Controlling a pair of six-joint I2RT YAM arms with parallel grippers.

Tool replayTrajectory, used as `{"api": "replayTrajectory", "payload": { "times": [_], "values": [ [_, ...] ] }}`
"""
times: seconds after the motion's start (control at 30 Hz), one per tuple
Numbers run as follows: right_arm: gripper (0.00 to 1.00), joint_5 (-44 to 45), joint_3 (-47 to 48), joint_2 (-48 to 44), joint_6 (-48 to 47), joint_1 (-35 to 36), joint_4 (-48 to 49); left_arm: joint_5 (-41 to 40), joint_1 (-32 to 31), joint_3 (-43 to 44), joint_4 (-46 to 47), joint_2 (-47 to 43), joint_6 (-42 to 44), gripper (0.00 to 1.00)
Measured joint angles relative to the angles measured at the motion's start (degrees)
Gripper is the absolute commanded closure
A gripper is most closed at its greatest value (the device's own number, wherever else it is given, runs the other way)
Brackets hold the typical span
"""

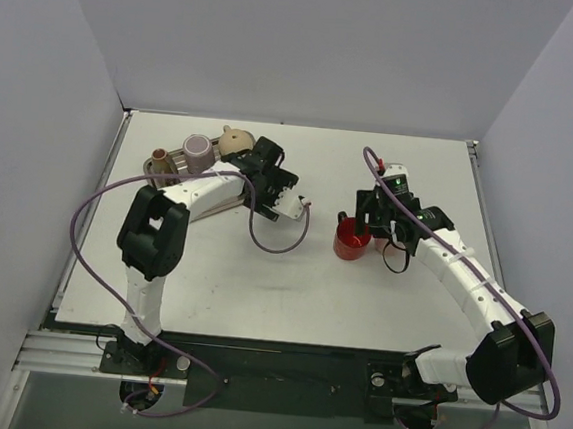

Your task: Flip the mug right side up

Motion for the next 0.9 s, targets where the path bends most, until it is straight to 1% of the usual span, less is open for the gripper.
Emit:
{"api": "replayTrajectory", "payload": {
  "times": [0.13, 0.2, 0.23, 0.27, 0.3, 0.33, 0.4, 0.43, 0.47, 0.5, 0.67, 0.73, 0.8, 0.9],
  "values": [
    [0.32, 0.39, -4.61, -0.52, 0.07, -2.58, -1.36, -1.27, 0.22, 5.51, 0.04, 6.16, 3.54, 0.17],
    [0.32, 0.37, -5.77, -0.76, 0.04, -2.60, -1.92, -2.40, 0.26, 6.82, 1.57, 8.26, 4.22, 0.21],
    [0.32, 0.35, -5.99, -0.94, 0.04, -2.60, -2.05, -3.06, 0.26, 7.26, 2.10, 9.16, 4.59, 0.31],
    [0.32, 0.35, -6.10, -1.25, 0.02, -2.60, -2.16, -3.61, 0.26, 7.54, 2.23, 9.77, 4.90, 0.37],
    [0.32, 0.35, -6.21, -1.70, 0.00, -2.60, -2.12, -4.20, 0.26, 7.76, 2.40, 10.40, 5.25, 0.45],
    [0.32, 0.37, -6.25, -2.19, -0.02, -2.60, -2.14, -4.90, 0.26, 7.82, 2.45, 10.78, 5.60, 0.48],
    [0.32, 0.37, -6.29, -3.32, -0.20, -2.62, -2.12, -5.79, 0.33, 7.80, 2.56, 11.17, 6.91, 0.67],
    [0.32, 0.35, -6.29, -3.76, -0.28, -2.62, -2.10, -6.32, 0.33, 7.80, 2.91, 11.17, 7.30, 0.73],
    [0.32, 0.35, -6.27, -4.04, -0.42, -2.64, -2.05, -6.71, 0.31, 7.78, 3.15, 11.19, 8.22, 0.94],
    [0.32, 0.31, -6.29, -4.15, -0.46, -2.64, -2.01, -7.04, 0.28, 7.76, 4.09, 11.17, 9.27, 1.00],
    [0.32, -0.42, -6.29, -4.22, -0.85, -2.64, -1.88, -9.14, 0.55, 7.76, 6.32, 11.02, 9.22, 1.00],
    [0.32, -0.70, -6.29, -4.24, -0.85, -2.67, -1.90, -9.33, 0.35, 7.76, 6.60, 10.69, 7.54, 1.00],
    [0.32, -1.05, -6.29, -4.50, -0.83, -2.64, -1.90, -9.25, 0.17, 7.76, 6.47, 10.08, 4.52, 1.00],
    [0.32, -1.84, -6.29, -6.03, -0.79, -2.64, -1.88, -7.91, 0.02, 8.63, 5.09, 8.55, -2.49, 1.00]
  ]
}}
